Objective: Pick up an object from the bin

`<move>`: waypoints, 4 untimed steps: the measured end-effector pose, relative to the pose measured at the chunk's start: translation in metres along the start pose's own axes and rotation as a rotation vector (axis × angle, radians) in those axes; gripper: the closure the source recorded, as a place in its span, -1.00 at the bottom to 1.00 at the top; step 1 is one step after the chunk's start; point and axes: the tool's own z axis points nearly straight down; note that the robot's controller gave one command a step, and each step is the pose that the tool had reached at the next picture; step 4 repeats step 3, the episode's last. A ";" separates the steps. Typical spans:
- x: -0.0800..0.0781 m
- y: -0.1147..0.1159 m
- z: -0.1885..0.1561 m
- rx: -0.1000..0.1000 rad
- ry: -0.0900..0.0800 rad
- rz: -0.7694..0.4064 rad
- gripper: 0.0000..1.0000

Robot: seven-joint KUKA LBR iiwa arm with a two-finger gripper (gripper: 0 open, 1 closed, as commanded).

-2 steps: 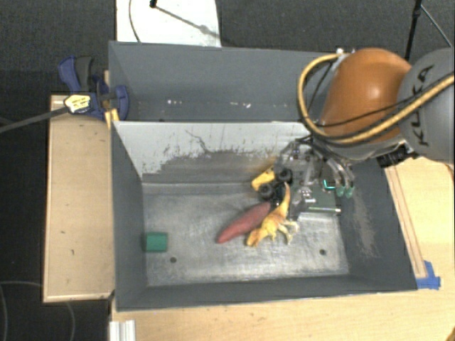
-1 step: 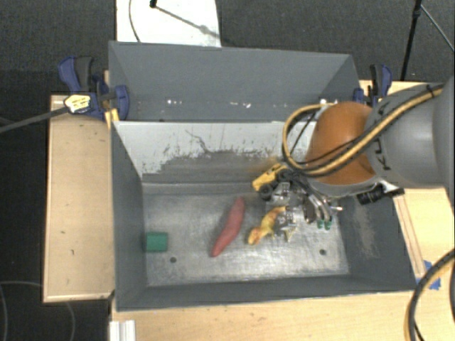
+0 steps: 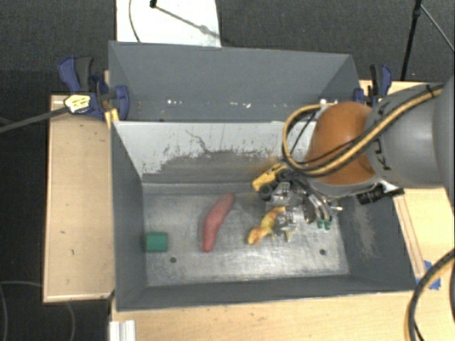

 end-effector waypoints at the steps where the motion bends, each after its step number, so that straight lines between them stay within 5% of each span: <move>1: 0.004 0.021 -0.121 0.005 -0.004 -0.014 1.00; 4: 0.014 0.008 -0.143 0.005 0.003 -0.108 1.00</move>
Offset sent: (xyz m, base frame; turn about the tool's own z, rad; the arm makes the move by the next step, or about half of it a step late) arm 0.0000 0.0000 0.0000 0.0000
